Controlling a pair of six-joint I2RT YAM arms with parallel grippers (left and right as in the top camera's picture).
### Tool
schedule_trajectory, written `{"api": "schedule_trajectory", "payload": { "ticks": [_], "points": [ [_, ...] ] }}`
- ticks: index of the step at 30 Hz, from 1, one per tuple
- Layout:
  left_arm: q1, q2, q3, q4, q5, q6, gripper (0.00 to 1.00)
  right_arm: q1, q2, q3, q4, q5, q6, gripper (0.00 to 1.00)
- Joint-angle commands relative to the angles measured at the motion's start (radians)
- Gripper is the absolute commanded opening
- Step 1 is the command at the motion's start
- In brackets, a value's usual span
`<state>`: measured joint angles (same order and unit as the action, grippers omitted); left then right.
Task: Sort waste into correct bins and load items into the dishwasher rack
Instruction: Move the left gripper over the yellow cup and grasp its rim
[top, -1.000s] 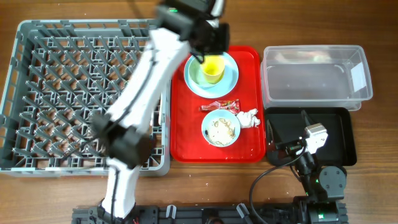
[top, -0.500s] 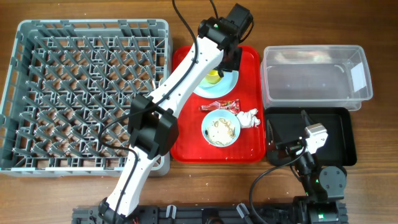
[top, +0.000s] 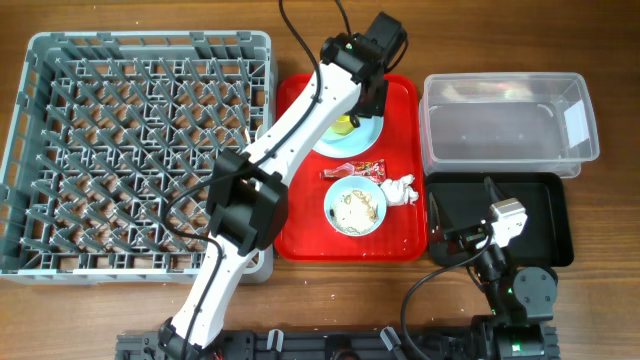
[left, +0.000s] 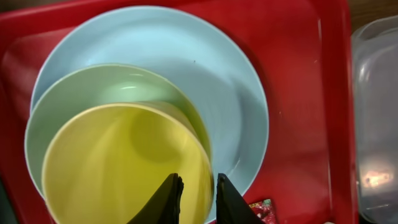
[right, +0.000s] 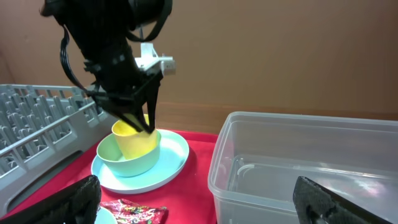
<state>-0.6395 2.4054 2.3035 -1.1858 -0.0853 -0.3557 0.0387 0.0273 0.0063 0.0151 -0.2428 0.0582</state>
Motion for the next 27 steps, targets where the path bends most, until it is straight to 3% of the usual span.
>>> {"api": "schedule_trajectory", "payload": {
  "ticks": [1, 9, 15, 27],
  "points": [
    [-0.003, 0.018, -0.011, 0.01, -0.018, 0.012, 0.19, 0.006, 0.0, -0.001, 0.005, -0.002, -0.003, 1.0],
    [-0.004, 0.018, -0.011, 0.011, -0.058, 0.012, 0.16, 0.006, 0.0, -0.001, 0.005, -0.002, -0.003, 1.0],
    [-0.003, 0.018, -0.011, 0.011, -0.059, 0.012, 0.05, 0.006, 0.0, -0.001, 0.005, -0.002, -0.003, 1.0],
    [-0.005, 0.018, -0.011, 0.008, -0.095, 0.008, 0.06, 0.006, 0.0, -0.001, 0.005, -0.002, -0.003, 1.0]
  ]
}}
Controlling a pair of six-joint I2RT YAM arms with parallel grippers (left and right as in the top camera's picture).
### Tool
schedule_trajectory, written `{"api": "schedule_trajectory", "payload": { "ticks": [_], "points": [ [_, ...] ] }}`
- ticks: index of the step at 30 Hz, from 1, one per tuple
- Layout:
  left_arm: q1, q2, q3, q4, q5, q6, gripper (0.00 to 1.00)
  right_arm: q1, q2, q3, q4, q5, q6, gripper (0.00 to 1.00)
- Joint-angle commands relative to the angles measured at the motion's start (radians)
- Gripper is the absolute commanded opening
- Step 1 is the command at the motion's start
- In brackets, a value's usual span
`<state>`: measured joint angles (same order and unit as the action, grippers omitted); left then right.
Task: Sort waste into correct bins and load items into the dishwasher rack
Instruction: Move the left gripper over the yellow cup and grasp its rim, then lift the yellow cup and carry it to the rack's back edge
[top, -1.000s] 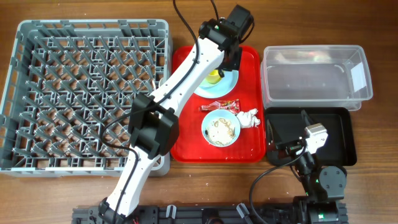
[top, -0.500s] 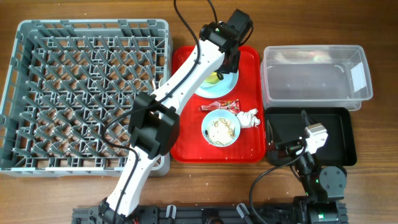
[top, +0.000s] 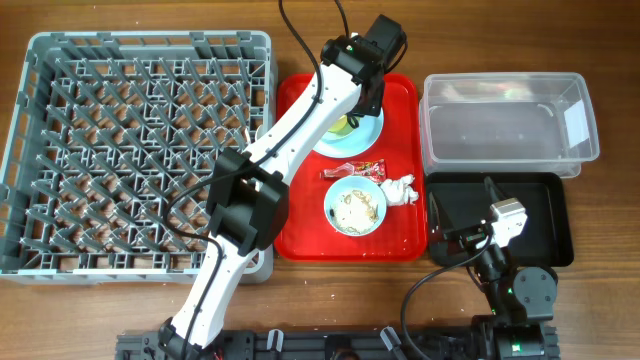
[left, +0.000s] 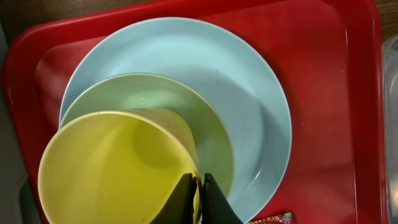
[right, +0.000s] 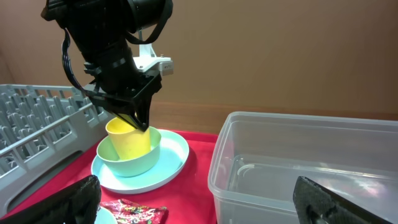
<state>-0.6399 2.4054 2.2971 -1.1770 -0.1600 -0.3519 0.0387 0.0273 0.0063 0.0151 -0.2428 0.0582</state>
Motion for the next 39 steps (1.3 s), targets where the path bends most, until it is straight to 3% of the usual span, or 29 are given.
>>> {"api": "schedule_trajectory", "payload": {
  "ticks": [1, 9, 14, 20, 24, 29, 35, 39],
  "points": [
    [-0.004, 0.018, -0.005, -0.001, -0.021, 0.004, 0.06, 0.006, 0.0, -0.001, 0.005, -0.002, -0.003, 1.0],
    [0.009, -0.019, 0.016, -0.008, -0.031, 0.003, 0.04, 0.006, 0.0, -0.001, 0.005, -0.002, -0.003, 1.0],
    [0.055, -0.175, 0.06, -0.029, 0.045, 0.005, 0.04, 0.006, 0.0, -0.001, 0.005, -0.002, -0.003, 1.0],
    [0.199, -0.41, 0.06, -0.101, 0.367, 0.005, 0.04, 0.006, 0.001, -0.001, 0.005, -0.002, -0.003, 1.0],
    [0.376, -0.487, 0.06, -0.156, 0.562, 0.012, 0.04, 0.006, 0.002, -0.001, 0.005, -0.002, -0.003, 1.0],
    [0.615, -0.463, 0.058, -0.253, 0.906, 0.192, 0.04, 0.006, 0.002, -0.001, 0.005, -0.002, -0.003, 1.0],
    [0.78, -0.391, 0.058, -0.365, 1.164, 0.386, 0.04, 0.006, 0.002, -0.001, 0.005, -0.002, -0.003, 1.0],
    [0.843, -0.32, 0.058, -0.397, 1.24, 0.434, 0.04, 0.006, 0.002, -0.001, 0.005, -0.002, -0.003, 1.0]
  ]
}}
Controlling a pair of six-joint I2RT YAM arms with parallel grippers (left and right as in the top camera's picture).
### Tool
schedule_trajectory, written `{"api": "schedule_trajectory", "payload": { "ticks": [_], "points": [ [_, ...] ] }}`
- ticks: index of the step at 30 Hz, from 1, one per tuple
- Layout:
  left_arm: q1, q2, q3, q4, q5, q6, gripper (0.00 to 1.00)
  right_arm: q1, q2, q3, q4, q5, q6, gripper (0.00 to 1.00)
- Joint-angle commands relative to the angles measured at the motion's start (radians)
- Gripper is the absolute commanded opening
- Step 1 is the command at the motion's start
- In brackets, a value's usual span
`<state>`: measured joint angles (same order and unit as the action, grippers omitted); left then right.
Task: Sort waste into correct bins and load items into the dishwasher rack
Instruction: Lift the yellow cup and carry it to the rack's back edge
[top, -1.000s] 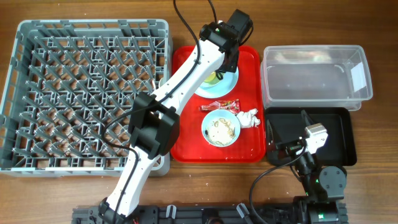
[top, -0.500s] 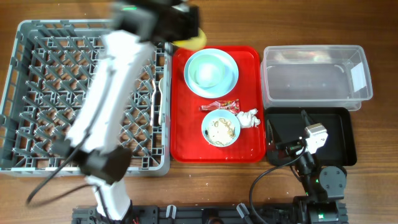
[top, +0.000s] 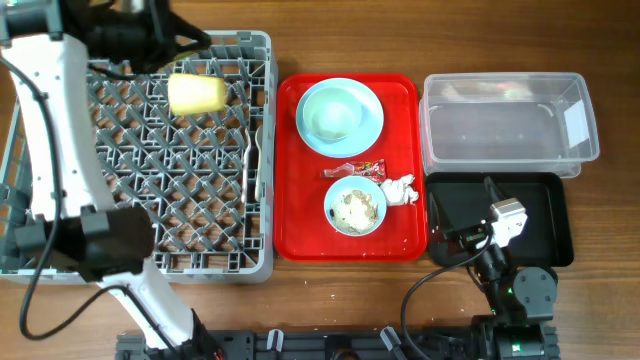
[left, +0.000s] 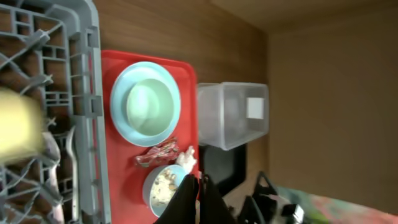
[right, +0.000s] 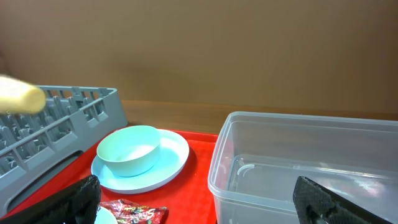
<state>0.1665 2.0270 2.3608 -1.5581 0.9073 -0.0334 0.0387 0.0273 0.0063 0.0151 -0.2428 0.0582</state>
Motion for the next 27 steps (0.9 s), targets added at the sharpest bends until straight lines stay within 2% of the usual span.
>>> {"api": "schedule_trajectory", "payload": {
  "ticks": [1, 5, 9, 12, 16, 19, 23, 27],
  "points": [
    [0.046, 0.085, -0.006, -0.026, 0.2, 0.134, 0.04, 0.006, 0.002, -0.001, 0.005, -0.002, -0.003, 1.0],
    [0.06, 0.174, -0.006, -0.078, 0.283, 0.2, 0.04, 0.006, 0.002, -0.001, 0.005, -0.002, -0.003, 1.0],
    [0.061, 0.232, -0.006, -0.081, 0.229, 0.198, 0.04, 0.006, 0.002, -0.001, 0.005, -0.002, -0.003, 1.0],
    [0.069, 0.235, -0.005, -0.043, 0.047, 0.143, 0.04, 0.006, 0.002, -0.001, 0.005, -0.002, -0.003, 1.0],
    [0.073, 0.211, -0.004, -0.037, -0.176, 0.073, 0.1, 0.006, 0.002, -0.001, 0.005, -0.002, -0.003, 1.0],
    [0.058, 0.183, -0.004, -0.043, -0.351, -0.03, 0.1, 0.006, 0.002, -0.001, 0.005, -0.002, -0.003, 1.0],
    [0.025, 0.14, -0.004, -0.039, -0.599, -0.214, 0.18, 0.006, 0.002, -0.001, 0.005, -0.002, -0.003, 1.0],
    [-0.028, 0.133, -0.004, -0.033, -0.637, -0.245, 0.23, 0.006, 0.002, -0.001, 0.005, -0.002, -0.003, 1.0]
  ]
}}
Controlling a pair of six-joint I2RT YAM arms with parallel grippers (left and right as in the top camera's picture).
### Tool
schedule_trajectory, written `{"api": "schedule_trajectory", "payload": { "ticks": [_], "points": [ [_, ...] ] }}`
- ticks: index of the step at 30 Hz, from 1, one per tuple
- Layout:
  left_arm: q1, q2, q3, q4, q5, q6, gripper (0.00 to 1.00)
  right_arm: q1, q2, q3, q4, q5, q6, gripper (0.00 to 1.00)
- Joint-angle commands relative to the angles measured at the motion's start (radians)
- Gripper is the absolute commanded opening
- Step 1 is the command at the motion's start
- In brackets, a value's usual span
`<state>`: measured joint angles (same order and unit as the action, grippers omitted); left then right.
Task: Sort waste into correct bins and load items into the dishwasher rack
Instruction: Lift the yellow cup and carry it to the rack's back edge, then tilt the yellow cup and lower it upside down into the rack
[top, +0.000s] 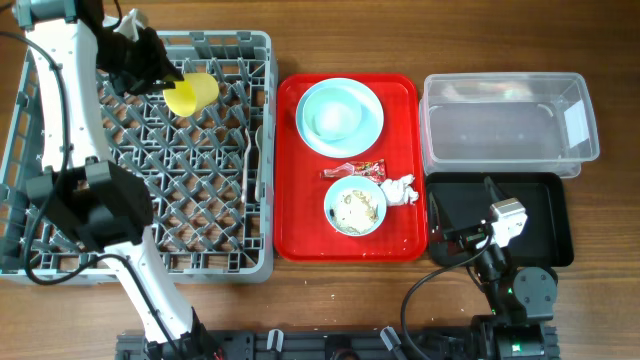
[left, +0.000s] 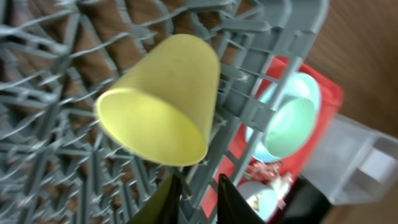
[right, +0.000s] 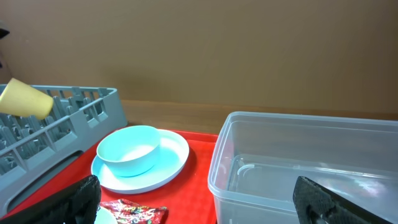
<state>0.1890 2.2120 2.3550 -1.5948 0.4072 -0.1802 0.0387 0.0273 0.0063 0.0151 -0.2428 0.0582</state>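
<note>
A yellow cup (top: 192, 92) lies tilted on its side on the tines at the back of the grey dishwasher rack (top: 60, 262). My left gripper (top: 152, 70) is just left of it and open. In the left wrist view its fingers (left: 169, 198) stand apart below the cup (left: 163, 99), holding nothing. On the red tray (top: 300, 230) are a green bowl (top: 334, 116) on a blue plate (top: 368, 130), a bowl of food scraps (top: 355, 208), a red wrapper (top: 352, 171) and a crumpled white napkin (top: 399, 188). My right gripper (right: 196, 186) rests open, far from them.
A clear plastic bin (top: 508, 122) stands at the back right, with a black bin (top: 555, 215) in front of it. My right arm is parked over the black bin's front edge. Wooden table surrounds the rack and tray.
The yellow cup was a blur over the rack's back, apart from my shut left fingers. Now it lies on the tines, with my left gripper lower, close beside it and open.
My left fingers first straddled the rim of the yellow cup, which stood in the green bowl on the tray. Then they were shut on that rim. Later the cup was over the rack and the bowl empty. Now the cup lies in the rack, let go.
</note>
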Motion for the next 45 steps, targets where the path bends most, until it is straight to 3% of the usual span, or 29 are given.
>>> {"api": "schedule_trajectory", "payload": {
  "ticks": [1, 4, 7, 9, 13, 15, 19, 24, 26, 27, 36, 38, 45],
  "points": [
    [-0.064, -0.052, 0.001, 0.004, -0.137, -0.098, 0.24, 0.006, 0.002, -0.001, 0.005, -0.002, -0.003, 1.0],
    [-0.103, -0.052, -0.001, 0.023, -0.212, -0.17, 0.31, 0.006, 0.002, -0.001, 0.005, -0.002, -0.003, 1.0],
    [-0.136, -0.052, -0.002, 0.045, -0.311, -0.233, 0.46, 0.006, 0.002, -0.001, 0.005, -0.002, -0.003, 1.0],
    [-0.146, -0.052, -0.002, 0.052, -0.323, -0.248, 0.51, 0.006, 0.002, -0.001, 0.005, -0.002, -0.003, 1.0],
    [-0.15, -0.052, -0.039, 0.077, -0.323, -0.251, 0.55, 0.006, 0.002, -0.001, 0.005, -0.002, -0.003, 1.0],
    [-0.15, -0.052, -0.074, 0.097, -0.323, -0.251, 0.52, 0.006, 0.002, -0.001, 0.005, -0.002, -0.003, 1.0],
    [-0.151, -0.052, -0.158, 0.148, -0.319, -0.255, 0.32, 0.006, 0.002, -0.001, 0.005, -0.002, -0.003, 1.0],
    [-0.154, -0.052, -0.228, 0.205, -0.304, -0.254, 0.26, 0.006, 0.002, -0.001, 0.005, -0.002, -0.003, 0.99],
    [-0.153, -0.052, -0.228, 0.22, -0.304, -0.254, 0.07, 0.006, 0.002, -0.001, 0.005, -0.002, -0.003, 1.0],
    [-0.153, -0.054, -0.227, 0.23, -0.304, -0.254, 0.04, 0.006, 0.002, -0.001, 0.005, -0.002, -0.003, 1.0],
    [-0.104, -0.194, -0.227, 0.223, -0.223, -0.24, 0.04, 0.006, 0.002, -0.001, 0.005, -0.002, -0.003, 1.0],
    [-0.09, -0.244, -0.227, 0.222, -0.149, -0.2, 0.04, 0.006, 0.002, -0.001, 0.005, -0.002, -0.003, 0.99],
    [-0.066, -0.333, -0.227, 0.156, 0.354, 0.073, 0.04, 0.006, 0.002, -0.001, 0.005, -0.002, -0.003, 1.0]
  ]
}}
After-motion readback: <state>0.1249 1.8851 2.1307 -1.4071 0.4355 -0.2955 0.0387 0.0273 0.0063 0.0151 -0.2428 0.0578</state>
